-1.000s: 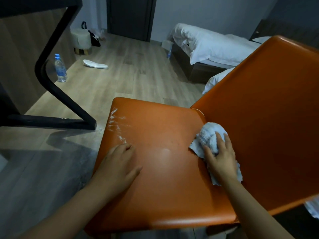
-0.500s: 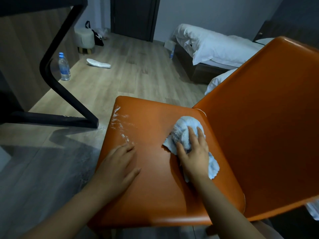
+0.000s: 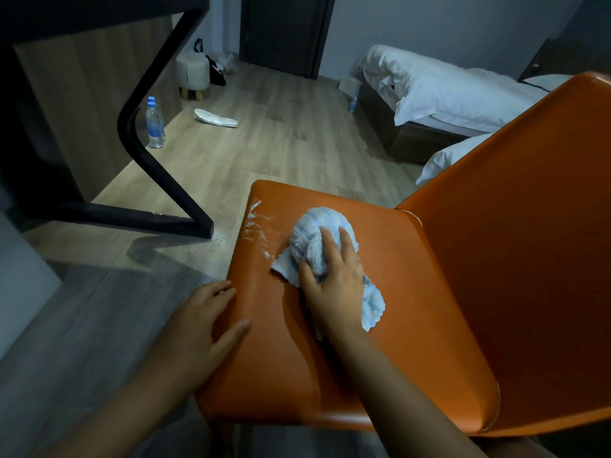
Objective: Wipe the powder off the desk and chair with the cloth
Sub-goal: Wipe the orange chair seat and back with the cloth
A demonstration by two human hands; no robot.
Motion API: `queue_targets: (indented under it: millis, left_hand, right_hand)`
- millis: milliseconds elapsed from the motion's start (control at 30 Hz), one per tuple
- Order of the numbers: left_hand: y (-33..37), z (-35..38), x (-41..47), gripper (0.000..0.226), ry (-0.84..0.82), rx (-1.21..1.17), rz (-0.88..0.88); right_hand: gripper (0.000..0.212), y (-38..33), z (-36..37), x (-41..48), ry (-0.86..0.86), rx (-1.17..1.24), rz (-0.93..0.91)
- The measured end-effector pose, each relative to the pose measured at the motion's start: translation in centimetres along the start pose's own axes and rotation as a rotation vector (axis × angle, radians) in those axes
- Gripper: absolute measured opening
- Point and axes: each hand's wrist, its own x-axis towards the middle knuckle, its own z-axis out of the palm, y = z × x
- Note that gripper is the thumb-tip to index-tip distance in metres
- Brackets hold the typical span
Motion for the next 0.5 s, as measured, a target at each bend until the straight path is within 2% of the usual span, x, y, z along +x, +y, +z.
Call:
queue_targets:
  millis: [500]
  left_hand:
    - [-0.8, 0.6, -0.2, 0.06, 0.033, -0.126, -0.003]
  right_hand:
    - [0.062, -3.8, 2.5, -0.3, -0.043, 0.119, -0.118]
